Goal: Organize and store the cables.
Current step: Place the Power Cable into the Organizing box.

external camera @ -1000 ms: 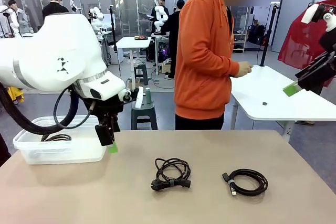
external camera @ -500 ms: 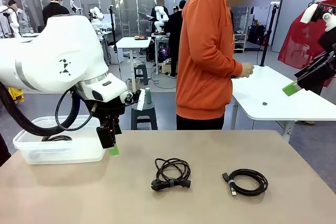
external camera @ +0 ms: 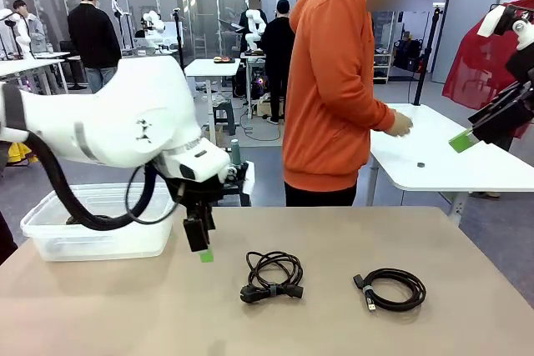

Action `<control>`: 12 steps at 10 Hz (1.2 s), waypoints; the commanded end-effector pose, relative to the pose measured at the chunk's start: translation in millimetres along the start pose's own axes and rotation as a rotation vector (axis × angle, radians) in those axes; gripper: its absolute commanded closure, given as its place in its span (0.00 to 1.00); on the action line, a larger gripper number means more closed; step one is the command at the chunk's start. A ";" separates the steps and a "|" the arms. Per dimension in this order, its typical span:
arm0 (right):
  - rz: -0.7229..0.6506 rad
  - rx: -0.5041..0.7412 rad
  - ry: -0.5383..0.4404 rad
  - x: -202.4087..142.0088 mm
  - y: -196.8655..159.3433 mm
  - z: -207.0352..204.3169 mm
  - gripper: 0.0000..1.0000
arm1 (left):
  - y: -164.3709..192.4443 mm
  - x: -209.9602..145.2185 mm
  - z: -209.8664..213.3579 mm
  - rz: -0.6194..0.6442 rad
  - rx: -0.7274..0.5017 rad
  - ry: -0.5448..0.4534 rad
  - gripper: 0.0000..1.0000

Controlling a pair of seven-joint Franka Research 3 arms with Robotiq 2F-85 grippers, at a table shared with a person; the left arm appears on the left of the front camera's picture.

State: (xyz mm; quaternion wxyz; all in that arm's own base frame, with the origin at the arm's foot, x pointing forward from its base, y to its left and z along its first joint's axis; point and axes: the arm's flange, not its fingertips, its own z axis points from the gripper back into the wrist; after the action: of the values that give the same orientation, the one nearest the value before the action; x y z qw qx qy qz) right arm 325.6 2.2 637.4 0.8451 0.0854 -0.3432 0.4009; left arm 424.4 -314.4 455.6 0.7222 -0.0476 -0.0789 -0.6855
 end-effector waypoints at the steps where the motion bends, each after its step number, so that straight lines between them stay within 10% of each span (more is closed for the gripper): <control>1: -0.001 -0.003 0.001 -2.1 2.2 0.7 0.00 | 11.9 36.4 -23.9 0.036 -0.003 0.038 0.00; 12: -0.001 -0.003 0.001 -2.1 2.2 0.7 0.00 | 46.6 129.8 -111.6 -0.086 -0.072 0.147 0.00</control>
State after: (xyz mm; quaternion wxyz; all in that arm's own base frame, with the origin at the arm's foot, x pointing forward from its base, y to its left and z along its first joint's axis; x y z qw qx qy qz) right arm 325.5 2.3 637.3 0.8451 0.0852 -0.3432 0.4009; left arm 472.5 -456.2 369.2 0.7030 -0.0261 -0.0129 -0.7106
